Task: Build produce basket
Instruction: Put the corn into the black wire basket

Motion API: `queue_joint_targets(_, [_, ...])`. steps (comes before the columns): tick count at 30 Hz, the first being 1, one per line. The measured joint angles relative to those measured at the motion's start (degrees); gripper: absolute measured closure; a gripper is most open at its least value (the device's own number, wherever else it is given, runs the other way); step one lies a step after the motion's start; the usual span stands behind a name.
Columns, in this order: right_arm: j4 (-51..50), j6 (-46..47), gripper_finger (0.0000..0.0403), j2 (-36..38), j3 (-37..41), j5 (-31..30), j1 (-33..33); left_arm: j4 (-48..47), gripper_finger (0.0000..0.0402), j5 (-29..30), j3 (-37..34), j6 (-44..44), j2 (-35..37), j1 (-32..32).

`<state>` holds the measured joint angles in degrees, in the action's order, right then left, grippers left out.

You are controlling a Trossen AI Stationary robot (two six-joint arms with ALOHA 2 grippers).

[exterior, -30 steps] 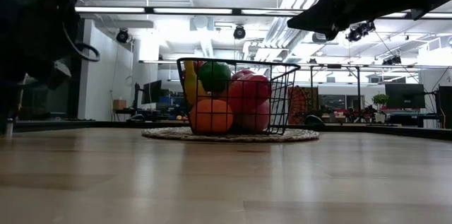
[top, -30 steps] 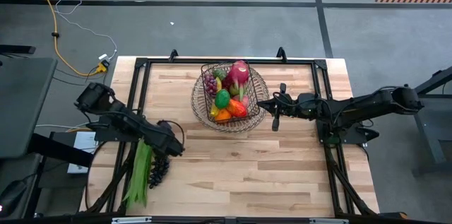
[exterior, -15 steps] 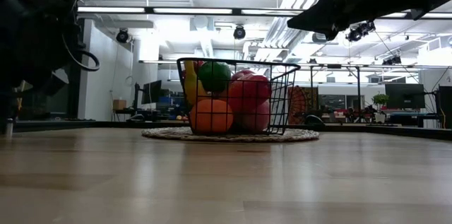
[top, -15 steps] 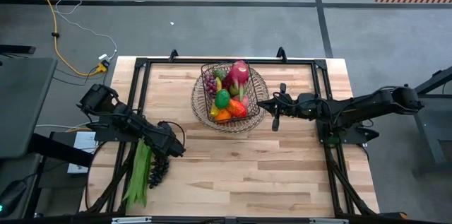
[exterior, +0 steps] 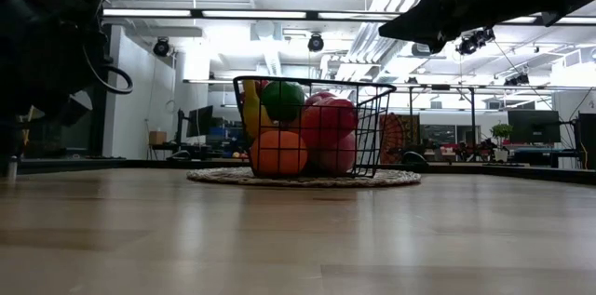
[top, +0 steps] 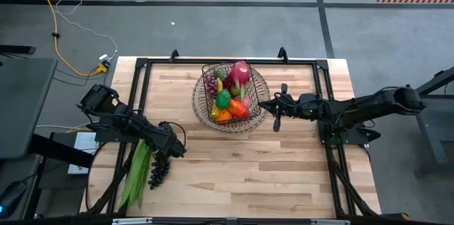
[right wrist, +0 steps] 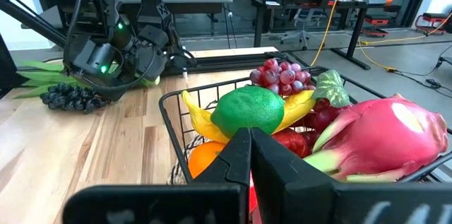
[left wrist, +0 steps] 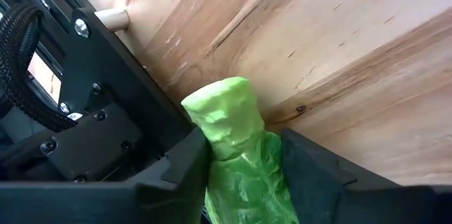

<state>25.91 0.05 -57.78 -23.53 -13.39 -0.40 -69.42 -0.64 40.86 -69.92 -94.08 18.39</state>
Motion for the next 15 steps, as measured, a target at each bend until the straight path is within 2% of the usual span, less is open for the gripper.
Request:
queue_joint_targets(9, [0.0,0.0,0.0402,0.0,0.0,0.0,0.0,-4.1,0.0288,0.8,3.0,5.7,0.0,-1.9])
queue_joint_targets(15, [0.0,0.0,0.0402,0.0,0.0,0.0,0.0,-12.5,0.0295,9.4,11.1,9.6,0.0,-4.8])
